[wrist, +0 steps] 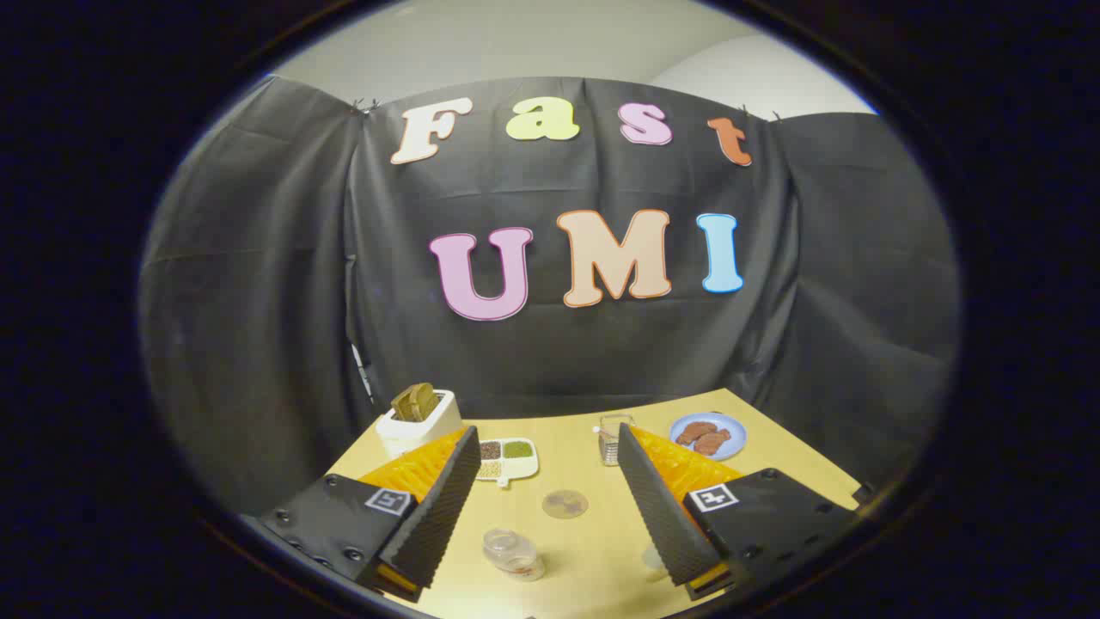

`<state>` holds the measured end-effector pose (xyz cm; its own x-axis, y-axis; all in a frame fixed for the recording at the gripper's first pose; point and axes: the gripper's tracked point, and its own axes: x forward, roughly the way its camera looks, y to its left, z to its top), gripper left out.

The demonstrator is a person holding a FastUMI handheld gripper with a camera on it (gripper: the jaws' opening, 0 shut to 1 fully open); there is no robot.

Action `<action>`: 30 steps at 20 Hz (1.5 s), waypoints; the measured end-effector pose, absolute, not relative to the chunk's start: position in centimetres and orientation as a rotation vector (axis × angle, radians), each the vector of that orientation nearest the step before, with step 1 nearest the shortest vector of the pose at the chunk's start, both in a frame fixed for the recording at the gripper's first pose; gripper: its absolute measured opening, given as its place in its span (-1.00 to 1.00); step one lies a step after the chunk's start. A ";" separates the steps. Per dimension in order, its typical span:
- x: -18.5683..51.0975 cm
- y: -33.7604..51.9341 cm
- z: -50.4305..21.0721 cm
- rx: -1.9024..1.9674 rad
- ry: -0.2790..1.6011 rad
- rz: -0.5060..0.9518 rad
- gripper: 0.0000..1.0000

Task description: Take the bottle from table, then pour the juice into the cup, finally place the bottle on the coaster

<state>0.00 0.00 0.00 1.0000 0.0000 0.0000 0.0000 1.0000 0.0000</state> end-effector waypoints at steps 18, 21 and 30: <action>-3.7 3.8 -0.7 -0.023 0.011 0.066 1.00; -5.3 3.4 -1.9 -0.028 0.031 0.051 1.00; -9.0 3.9 -10.4 -0.032 0.187 -0.005 1.00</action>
<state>-8.99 3.88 -10.38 0.9826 -0.0076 -0.1855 0.0016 0.9995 -0.0325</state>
